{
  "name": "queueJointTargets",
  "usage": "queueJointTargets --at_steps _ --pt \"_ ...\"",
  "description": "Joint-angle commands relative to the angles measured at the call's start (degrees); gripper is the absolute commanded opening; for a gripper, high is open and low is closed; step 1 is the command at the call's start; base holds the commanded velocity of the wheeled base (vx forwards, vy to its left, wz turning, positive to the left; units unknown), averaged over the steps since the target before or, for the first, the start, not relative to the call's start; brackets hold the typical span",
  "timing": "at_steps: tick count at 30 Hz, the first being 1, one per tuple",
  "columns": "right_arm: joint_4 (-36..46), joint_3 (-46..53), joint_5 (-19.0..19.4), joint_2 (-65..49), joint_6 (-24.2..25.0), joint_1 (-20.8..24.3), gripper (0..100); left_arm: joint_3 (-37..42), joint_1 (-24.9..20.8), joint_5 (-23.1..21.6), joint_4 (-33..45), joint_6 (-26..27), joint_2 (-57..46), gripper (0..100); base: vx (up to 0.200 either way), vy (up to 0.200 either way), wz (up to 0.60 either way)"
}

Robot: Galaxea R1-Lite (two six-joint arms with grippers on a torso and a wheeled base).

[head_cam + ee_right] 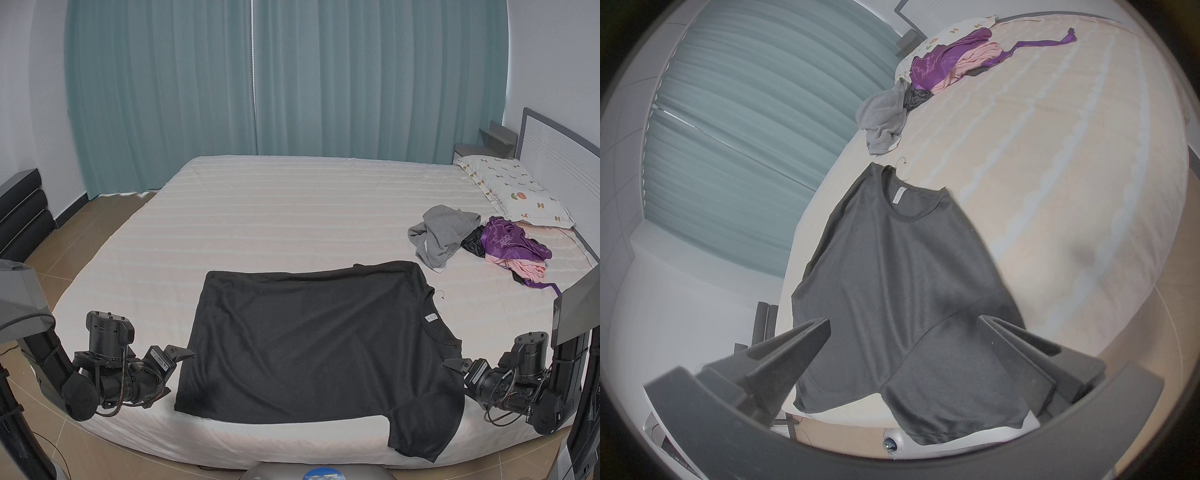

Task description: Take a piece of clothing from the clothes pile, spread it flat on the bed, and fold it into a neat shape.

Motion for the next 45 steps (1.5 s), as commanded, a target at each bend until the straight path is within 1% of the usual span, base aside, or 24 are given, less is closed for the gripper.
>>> queueJointTargets --at_steps 1,5,14,19,25,26,29,30,31,35,38,44,45 --pt "-0.78 0.84 0.04 0.53 -0.06 0.05 100 0.14 -0.04 0.03 0.00 -0.03 0.22 100 0.000 0.000 0.00" --pt "-0.78 0.84 0.04 0.71 -0.06 0.49 100 0.40 -0.04 0.03 0.00 -0.03 0.39 100 0.000 0.000 0.00" --pt "-0.78 0.92 -0.40 1.32 -0.06 1.19 100 0.75 -0.13 0.03 0.00 -0.03 0.74 100 -0.200 0.000 0.00" --pt "-0.78 0.92 -0.40 1.41 -0.06 1.19 100 0.67 -0.13 0.12 0.00 0.32 1.80 100 0.000 0.000 0.00" --pt "-0.78 0.84 -0.40 1.32 -0.06 1.28 100 -1.18 -1.10 3.72 -0.08 1.38 7.42 100 0.000 0.000 0.00" --pt "-0.78 0.84 -0.40 1.32 -0.06 1.28 100 -1.18 -1.10 3.72 -0.08 1.38 7.42 100 0.000 0.000 0.00" --pt "-0.78 0.84 -0.40 1.41 -0.06 1.28 100 -2.67 -1.80 7.06 -0.08 5.42 10.59 100 0.000 0.000 0.00" --pt "-0.78 0.84 -0.40 1.41 -0.06 1.28 100 -2.85 -1.80 7.24 -0.08 5.60 10.76 100 0.000 0.000 0.00" --pt "-0.78 0.84 -0.40 1.41 -0.06 1.28 100 -4.61 -1.80 9.26 0.00 7.09 12.43 100 0.000 0.000 0.00" --pt "-0.78 0.84 -0.40 1.32 -0.06 1.28 100 -6.63 -2.06 11.90 0.00 8.06 15.16 100 0.000 0.000 0.00" --pt "-0.78 0.84 -0.40 1.41 -0.06 1.28 100 -7.51 -2.15 12.77 0.00 9.91 16.04 100 0.000 0.000 0.00" --pt "-0.78 0.75 -0.40 1.50 -0.15 1.19 100 -9.88 -2.33 12.95 0.62 10.52 17.09 100 0.000 0.000 0.00" --pt "-0.78 0.84 -0.40 1.50 -0.15 1.19 100 -9.79 -2.33 12.95 0.62 10.61 17.09 0 0.000 0.000 0.00"
